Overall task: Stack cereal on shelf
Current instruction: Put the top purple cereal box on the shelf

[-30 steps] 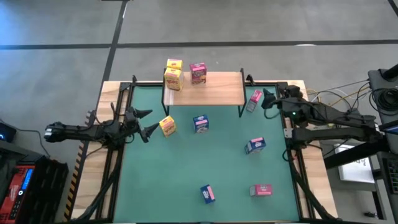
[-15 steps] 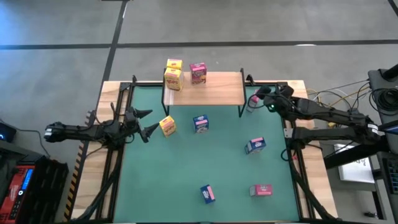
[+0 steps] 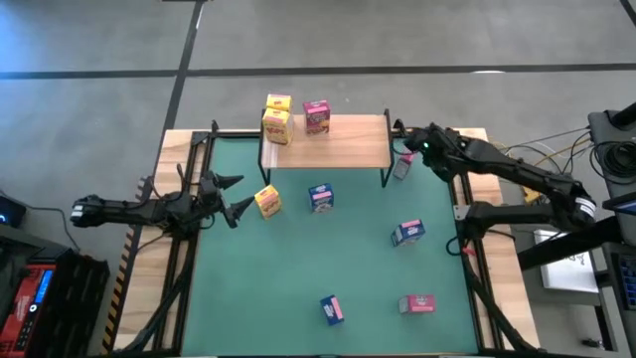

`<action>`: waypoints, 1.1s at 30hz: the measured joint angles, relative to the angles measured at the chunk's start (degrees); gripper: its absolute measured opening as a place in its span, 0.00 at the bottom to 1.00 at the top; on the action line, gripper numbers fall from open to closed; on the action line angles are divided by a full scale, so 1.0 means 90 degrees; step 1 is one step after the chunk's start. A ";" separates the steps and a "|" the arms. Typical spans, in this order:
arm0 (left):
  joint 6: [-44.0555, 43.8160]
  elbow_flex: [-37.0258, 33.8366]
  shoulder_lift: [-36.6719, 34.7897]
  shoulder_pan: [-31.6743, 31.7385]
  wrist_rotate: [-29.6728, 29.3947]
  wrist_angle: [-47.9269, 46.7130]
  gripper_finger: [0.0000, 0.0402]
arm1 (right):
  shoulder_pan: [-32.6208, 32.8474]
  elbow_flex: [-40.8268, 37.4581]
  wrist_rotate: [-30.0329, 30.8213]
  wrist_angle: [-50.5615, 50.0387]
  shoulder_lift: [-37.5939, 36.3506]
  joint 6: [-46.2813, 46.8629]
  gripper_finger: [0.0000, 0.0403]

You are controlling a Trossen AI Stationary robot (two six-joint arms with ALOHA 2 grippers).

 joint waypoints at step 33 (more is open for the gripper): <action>0.0000 0.0000 -0.0001 0.0000 0.0000 0.0001 0.96 | -0.1765 0.1665 -0.2437 -0.0772 0.2973 -0.0983 0.95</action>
